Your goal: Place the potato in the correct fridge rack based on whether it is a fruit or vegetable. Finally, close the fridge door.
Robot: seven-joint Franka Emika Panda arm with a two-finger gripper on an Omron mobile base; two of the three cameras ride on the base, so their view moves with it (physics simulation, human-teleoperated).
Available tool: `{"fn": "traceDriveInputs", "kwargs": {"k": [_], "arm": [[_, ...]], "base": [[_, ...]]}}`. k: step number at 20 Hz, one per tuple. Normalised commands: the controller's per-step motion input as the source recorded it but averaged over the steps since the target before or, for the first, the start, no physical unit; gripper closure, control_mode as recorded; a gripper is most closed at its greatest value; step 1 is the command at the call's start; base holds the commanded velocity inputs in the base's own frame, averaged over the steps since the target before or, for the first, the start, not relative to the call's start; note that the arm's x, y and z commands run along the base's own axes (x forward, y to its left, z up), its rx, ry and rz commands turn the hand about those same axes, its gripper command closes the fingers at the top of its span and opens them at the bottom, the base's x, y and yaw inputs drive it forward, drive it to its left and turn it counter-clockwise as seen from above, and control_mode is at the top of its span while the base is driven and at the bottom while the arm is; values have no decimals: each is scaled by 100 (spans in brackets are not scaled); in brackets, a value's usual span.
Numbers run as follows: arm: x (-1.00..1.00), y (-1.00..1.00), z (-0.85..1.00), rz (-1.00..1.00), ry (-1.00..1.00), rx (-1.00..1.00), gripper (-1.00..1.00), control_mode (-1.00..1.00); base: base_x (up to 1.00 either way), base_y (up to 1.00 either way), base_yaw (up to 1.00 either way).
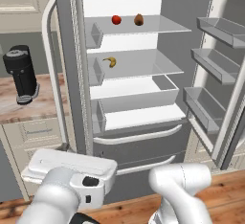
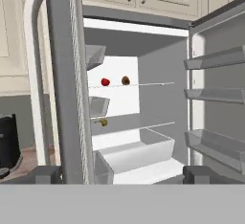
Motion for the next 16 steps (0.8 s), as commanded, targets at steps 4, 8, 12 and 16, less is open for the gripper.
{"fn": "traceDriveInputs", "kwargs": {"k": [4,8,12,16], "arm": [[75,39,-24,-17,-9,0,-100,-100],[69,22,-34,-16,-7,0,-100,-100],[76,28,-32,-14,-6,0,-100,-100],[67,42,-17,-14,-3,0,-100,-100]], "base": [[0,0,0],[0,0,0],[0,0,0],[0,0,0]]}}
